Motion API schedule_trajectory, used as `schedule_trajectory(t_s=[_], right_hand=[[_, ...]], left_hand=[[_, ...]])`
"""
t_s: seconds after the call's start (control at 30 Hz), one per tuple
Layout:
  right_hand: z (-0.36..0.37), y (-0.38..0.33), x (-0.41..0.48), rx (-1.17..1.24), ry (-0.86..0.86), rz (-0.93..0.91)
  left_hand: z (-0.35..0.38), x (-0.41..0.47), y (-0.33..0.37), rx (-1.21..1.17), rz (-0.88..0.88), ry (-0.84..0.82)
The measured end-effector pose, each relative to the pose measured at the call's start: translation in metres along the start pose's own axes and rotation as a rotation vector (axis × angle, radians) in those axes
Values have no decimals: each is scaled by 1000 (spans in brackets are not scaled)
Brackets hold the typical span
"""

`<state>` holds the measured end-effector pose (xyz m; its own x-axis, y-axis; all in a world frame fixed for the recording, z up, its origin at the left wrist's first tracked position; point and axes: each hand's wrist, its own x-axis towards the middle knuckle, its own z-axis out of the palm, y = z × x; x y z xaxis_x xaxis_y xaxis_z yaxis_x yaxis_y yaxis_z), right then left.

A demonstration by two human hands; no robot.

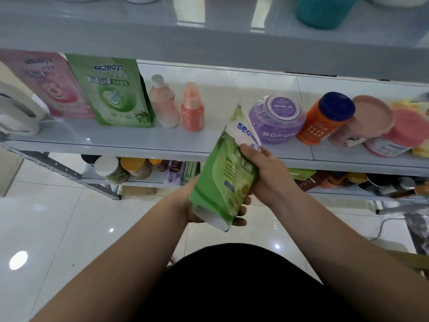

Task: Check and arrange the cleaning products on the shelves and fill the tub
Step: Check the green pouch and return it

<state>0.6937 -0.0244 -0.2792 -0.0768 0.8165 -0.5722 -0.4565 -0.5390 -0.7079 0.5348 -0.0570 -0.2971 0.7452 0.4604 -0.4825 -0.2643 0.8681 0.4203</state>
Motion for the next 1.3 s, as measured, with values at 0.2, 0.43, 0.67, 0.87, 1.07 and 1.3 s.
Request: schedule_trajectory(t_s=[0.2, 0.43, 0.67, 0.87, 1.07, 1.3], right_hand=[[-5, -20, 7, -27, 139, -260], [6, -18, 8, 54, 99, -181], [20, 0, -9, -8, 49, -152], [64, 20, -30, -157, -18, -234], [96, 44, -39, -197, -14, -283], [86, 65, -32, -165, 190, -297]], left_hand=[[-10, -20, 4, 377, 161, 266], [-23, -31, -8, 457, 272, 318], [-36, -54, -14, 457, 314, 241], [-57, -71, -36, -48, 118, -92], [-87, -97, -39, -49, 30, -222], [-79, -115, -25, 555, 253, 324]])
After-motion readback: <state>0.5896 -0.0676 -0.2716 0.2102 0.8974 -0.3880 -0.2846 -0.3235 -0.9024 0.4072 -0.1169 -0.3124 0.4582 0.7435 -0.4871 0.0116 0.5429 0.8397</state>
